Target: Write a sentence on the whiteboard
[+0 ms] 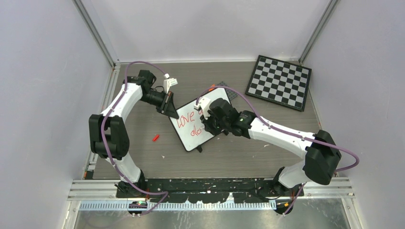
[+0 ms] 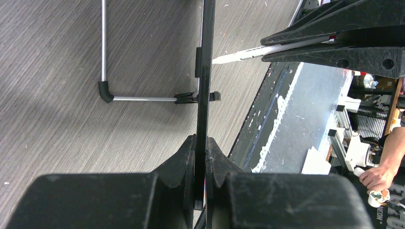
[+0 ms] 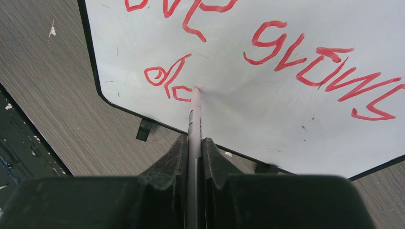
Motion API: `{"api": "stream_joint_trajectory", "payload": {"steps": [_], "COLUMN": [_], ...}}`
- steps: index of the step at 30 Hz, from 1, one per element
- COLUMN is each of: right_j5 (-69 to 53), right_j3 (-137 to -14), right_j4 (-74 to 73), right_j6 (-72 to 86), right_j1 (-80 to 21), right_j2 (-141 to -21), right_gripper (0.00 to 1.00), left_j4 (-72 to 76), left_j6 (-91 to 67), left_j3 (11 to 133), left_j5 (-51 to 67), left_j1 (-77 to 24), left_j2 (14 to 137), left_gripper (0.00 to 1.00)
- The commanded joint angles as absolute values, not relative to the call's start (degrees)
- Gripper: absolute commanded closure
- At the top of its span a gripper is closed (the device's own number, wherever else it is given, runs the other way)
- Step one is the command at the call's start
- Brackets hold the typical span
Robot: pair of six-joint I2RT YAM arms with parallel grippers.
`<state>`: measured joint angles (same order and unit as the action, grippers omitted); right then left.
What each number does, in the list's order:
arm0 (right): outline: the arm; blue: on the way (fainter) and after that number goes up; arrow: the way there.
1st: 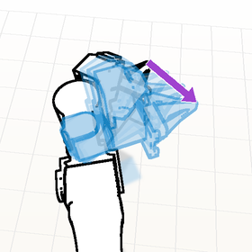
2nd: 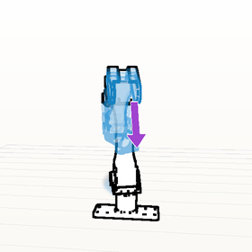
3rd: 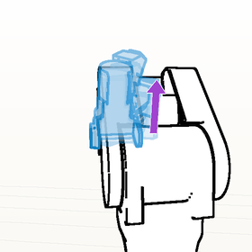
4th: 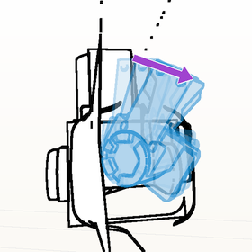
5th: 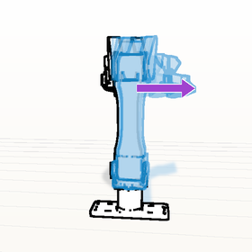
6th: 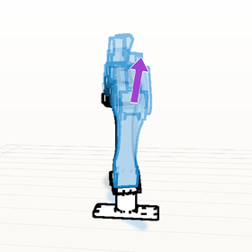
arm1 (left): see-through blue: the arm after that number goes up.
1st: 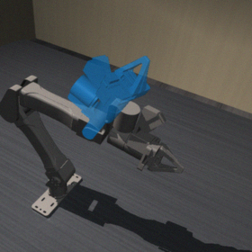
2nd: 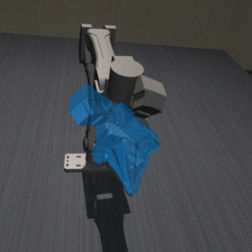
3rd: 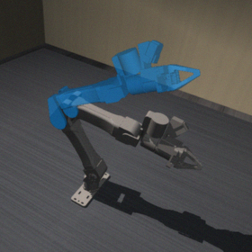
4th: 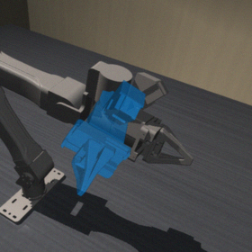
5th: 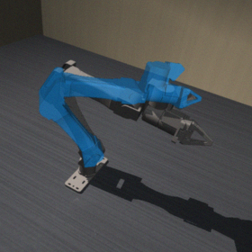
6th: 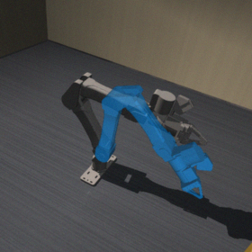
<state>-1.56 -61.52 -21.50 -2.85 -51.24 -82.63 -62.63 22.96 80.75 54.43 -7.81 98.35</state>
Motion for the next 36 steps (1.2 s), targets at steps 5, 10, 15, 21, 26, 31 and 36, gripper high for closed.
{"api": "stream_joint_trajectory", "payload": {"steps": [5, 10, 15, 21, 26, 31, 36], "right_j5": [-1.58, -1.92, -1.92, -2.43, -3.13, -2.33, -0.93], "right_j3": [-60.69, -59.65, -59.78, -61.34, -63.38, -63.79, -63.78], "right_j4": [-20.46, -21.14, -21.84, -23.08, -24.8, -24.34, -22.71], "right_j6": [-3.24, -3.58, -4.01, -4.57, -4.66, -4.74, -4.65], "right_j1": [-50.96, -51.02, -50.98, -50.95, -50.96, -50.86, -50.8], "right_j2": [-82.01, -81.74, -81.3, -79.69, -78.3, -78.51, -79.55], "right_gripper": [1.0, 1.0, 1.0, 1.0, 1.0, 1.0, 1.0], "left_j4": [-61.97, -61.93, -61.95, -62.14, -62.35, -62.3, -62.25], "left_j6": [22.54, 22.48, 22.37, 22.48, 22.52, 22.44, 22.32], "left_j3": [79.64, 79.86, 79.98, 79.99, 79.98, 80.11, 80.38], "left_j5": [49.71, 49.74, 49.83, 49.68, 49.77, 49.81, 49.83], "left_j1": [-8.53, -8.53, -8.53, -8.55, -8.61, -8.64, -8.85], "left_j2": [97.82, 98.01, 98.27, 97.96, 97.76, 97.63, 97.66], "left_gripper": [1.0, 1.0, 1.0, 1.0, 1.0, 1.0, 1.0]}}
